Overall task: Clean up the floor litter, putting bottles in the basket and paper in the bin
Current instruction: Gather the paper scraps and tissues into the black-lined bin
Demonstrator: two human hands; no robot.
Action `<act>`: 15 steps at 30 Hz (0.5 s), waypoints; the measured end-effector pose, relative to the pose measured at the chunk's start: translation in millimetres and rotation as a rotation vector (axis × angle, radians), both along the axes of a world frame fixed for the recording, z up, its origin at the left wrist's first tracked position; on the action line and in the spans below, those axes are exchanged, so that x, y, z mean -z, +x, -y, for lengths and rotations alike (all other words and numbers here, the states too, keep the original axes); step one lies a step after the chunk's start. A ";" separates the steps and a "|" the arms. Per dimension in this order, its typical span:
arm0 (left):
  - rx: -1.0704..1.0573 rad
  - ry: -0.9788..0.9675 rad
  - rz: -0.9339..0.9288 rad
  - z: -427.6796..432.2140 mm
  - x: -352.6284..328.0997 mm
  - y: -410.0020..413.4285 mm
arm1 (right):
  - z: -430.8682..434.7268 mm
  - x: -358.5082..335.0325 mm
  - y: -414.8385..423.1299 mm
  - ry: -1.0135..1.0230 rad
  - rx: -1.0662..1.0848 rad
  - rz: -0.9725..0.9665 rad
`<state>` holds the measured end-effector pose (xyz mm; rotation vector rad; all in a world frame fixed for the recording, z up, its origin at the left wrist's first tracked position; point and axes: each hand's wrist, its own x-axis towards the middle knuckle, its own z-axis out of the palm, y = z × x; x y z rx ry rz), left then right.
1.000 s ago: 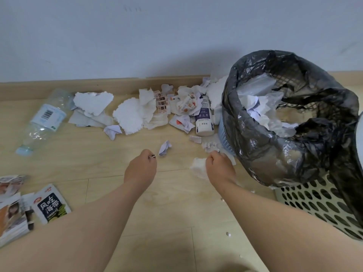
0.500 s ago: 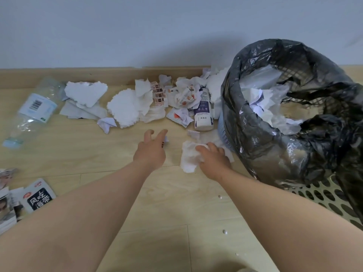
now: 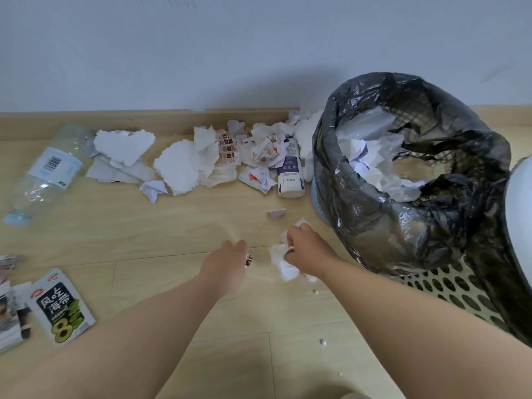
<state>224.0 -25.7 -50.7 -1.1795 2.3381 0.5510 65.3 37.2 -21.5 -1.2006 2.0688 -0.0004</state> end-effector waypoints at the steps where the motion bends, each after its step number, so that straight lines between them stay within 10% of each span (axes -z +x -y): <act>1: -0.032 0.005 -0.009 0.0 -2.5 -0.5 | 0.9 -8.9 -1.2 -0.013 -0.001 0.011; 15: -0.892 0.266 -0.671 51.4 -110.2 -30.0 | 37.4 -107.8 2.0 -0.232 0.533 0.610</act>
